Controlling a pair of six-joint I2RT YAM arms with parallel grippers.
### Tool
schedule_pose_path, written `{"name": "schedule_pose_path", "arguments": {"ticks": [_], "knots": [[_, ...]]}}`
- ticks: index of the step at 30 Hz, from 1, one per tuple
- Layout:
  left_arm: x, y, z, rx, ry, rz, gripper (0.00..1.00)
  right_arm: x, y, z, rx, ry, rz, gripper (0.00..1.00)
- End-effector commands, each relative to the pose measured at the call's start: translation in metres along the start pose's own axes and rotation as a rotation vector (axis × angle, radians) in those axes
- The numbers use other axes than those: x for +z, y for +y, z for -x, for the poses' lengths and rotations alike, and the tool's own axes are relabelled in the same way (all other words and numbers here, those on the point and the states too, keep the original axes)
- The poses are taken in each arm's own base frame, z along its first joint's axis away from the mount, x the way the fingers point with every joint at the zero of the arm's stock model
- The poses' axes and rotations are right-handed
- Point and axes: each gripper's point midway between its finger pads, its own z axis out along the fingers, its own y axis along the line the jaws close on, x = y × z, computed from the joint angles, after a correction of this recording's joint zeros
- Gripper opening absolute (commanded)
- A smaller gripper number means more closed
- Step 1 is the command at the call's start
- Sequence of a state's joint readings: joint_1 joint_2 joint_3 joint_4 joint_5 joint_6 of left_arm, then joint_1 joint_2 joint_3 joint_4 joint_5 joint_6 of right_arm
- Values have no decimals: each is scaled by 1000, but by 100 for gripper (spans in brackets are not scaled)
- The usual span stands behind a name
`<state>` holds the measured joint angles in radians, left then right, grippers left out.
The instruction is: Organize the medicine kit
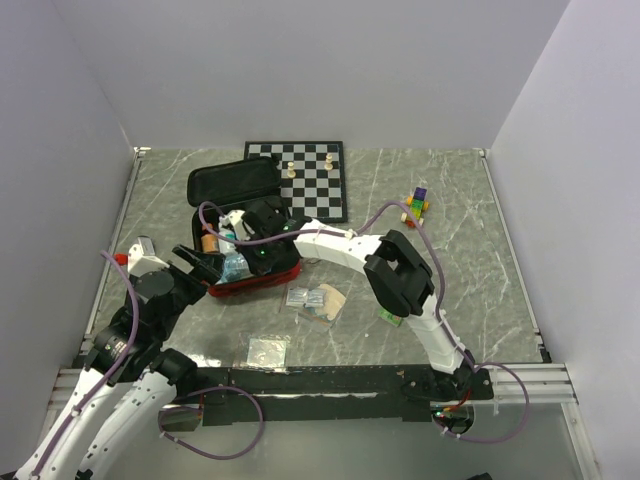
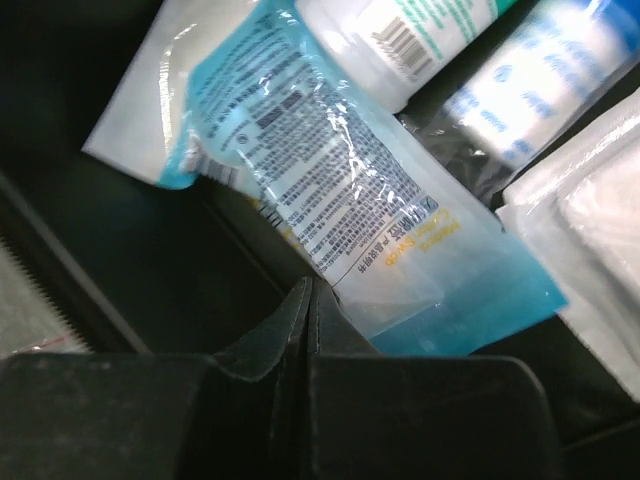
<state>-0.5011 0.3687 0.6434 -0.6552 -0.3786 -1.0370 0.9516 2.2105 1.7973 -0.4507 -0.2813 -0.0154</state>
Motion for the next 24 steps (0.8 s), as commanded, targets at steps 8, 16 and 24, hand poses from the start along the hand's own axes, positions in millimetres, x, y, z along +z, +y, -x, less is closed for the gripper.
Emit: {"name": "schedule_pose_path", "arguments": {"ticks": [8,16,24], "knots": [[-3,-8,6,-13,-19,-27,99,-29,18,32,22,-116,16,0],[-6,-8,9,-20,-29,-35,99,-40,26,81,28,-197,56,2],[-7,-5,11,-12,-41,-22,99,-12,23,75,72,-139,91,0]]}}
